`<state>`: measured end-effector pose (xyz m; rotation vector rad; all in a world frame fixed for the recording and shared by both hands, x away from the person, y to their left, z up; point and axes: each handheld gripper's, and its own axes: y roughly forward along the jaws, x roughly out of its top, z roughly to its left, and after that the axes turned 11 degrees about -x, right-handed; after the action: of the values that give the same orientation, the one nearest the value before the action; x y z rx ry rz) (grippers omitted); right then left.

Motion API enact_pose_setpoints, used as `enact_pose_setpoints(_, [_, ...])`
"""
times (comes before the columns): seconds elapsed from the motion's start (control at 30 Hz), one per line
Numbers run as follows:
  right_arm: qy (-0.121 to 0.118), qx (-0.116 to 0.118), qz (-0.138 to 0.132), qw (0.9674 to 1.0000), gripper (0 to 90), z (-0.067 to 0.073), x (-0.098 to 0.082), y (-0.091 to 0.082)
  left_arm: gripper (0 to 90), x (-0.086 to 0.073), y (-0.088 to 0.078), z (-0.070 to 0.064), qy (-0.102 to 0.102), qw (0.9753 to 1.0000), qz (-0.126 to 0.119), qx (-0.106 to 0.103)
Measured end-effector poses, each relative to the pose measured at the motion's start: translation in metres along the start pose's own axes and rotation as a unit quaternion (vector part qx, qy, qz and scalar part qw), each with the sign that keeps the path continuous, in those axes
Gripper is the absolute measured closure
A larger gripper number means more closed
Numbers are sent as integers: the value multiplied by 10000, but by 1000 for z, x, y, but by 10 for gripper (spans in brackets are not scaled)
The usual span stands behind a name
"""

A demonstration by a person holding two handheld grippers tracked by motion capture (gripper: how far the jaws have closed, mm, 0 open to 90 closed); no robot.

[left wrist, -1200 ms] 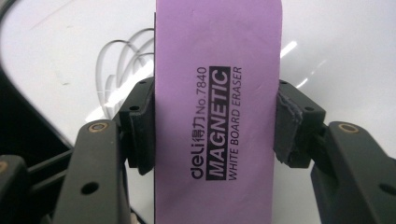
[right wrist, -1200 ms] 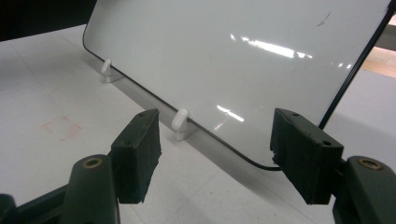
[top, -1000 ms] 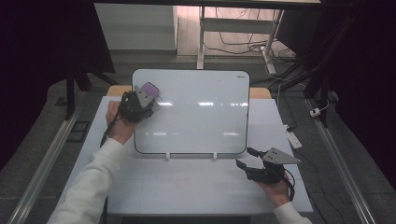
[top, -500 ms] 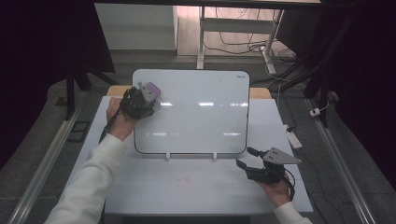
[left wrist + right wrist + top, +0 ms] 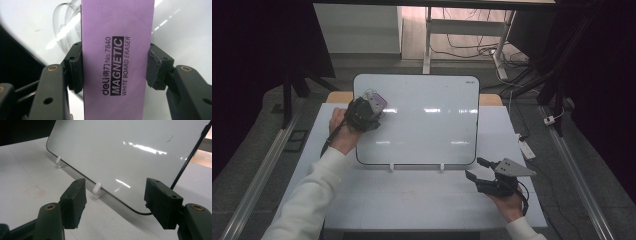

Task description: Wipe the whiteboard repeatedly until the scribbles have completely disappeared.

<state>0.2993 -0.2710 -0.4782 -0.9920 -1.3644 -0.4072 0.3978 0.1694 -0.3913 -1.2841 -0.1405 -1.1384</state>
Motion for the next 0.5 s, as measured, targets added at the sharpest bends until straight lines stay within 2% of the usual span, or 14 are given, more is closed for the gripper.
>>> enact_pose_setpoints(0.07, [4, 1, -4, 10000, 332, 0, 0, 0, 411, -6, -5, 21, -409, 9992, -18, 3])
enact_pose_setpoints(0.1, [0, -3, -2, 10000, 332, 0, 0, 0, 411, -8, -7, 30, -526, 9986, -12, 48])
enact_pose_setpoints(0.17, [20, 4, -13, 10000, 333, -1, 0, 0, 411, -9, -10, 39, -612, 9980, -3, 145])
enact_pose_setpoints(0.23, [26, 1, -10, 10000, 332, -1, 0, 0, 411, -4, -10, 39, -553, 9983, 22, 199])
enact_pose_setpoints(0.3, [11, -4, 3, 10000, 332, -1, 0, 0, 411, 5, -9, 33, -414, 9989, 23, 232])
enact_pose_setpoints(0.47, [-4, 3, 4, 10000, 332, 0, 0, 1, 411, 27, 0, 7, -25, 9999, 35, 114])
enact_pose_setpoints(0.5, [-8, 2, 7, 10000, 332, 0, 0, 0, 411, 29, 0, 3, 48, 9999, 54, 153])
